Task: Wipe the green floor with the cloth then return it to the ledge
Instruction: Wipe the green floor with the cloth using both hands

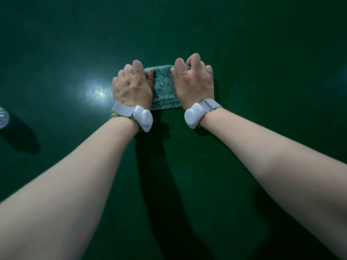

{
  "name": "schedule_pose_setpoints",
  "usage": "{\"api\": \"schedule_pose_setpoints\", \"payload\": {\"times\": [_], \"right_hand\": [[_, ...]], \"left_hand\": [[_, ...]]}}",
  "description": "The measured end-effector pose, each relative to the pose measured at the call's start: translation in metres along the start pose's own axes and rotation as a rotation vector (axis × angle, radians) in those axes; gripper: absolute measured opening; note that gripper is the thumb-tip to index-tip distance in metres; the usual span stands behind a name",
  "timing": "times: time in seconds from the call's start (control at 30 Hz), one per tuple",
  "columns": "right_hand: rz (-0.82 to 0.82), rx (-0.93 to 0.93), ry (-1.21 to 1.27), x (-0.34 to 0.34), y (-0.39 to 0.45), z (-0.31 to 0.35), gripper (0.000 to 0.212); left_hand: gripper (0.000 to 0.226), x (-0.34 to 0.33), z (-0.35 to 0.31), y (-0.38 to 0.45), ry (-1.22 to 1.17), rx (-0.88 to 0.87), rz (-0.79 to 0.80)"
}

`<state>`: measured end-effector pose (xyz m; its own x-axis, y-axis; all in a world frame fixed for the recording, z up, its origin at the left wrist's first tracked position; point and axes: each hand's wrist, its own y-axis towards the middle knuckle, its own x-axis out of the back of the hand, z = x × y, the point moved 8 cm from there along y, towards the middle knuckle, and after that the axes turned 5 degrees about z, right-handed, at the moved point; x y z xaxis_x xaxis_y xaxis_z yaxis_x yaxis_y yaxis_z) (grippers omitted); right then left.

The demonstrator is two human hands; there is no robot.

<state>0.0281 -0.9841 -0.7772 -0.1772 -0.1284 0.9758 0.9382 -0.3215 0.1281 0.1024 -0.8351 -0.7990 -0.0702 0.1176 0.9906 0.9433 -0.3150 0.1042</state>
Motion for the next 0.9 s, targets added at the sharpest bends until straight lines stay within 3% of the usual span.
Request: {"api": "schedule_pose_setpoints", "payload": {"times": [0.27, 0.4, 0.7, 0.9], "right_hand": [[-0.043, -0.114, 0.097, 0.019, -0.128, -0.022, 0.022], [-0.061, -0.117, 0.08, 0.021, -0.148, -0.033, 0.019], [-0.078, -0.081, -0.016, 0.018, -0.049, -0.06, 0.023], [0.03, -0.03, -0.114, 0.001, 0.035, -0.073, 0.028]], "left_hand": [[0.038, 0.015, -0.024, -0.126, -0.045, -0.037, 0.054], [0.037, 0.01, -0.037, -0.138, -0.007, -0.06, 0.007], [0.039, 0.003, -0.075, -0.042, -0.02, -0.116, -0.085], [0.028, -0.011, -0.089, 0.039, 0.05, -0.148, -0.284]]}}
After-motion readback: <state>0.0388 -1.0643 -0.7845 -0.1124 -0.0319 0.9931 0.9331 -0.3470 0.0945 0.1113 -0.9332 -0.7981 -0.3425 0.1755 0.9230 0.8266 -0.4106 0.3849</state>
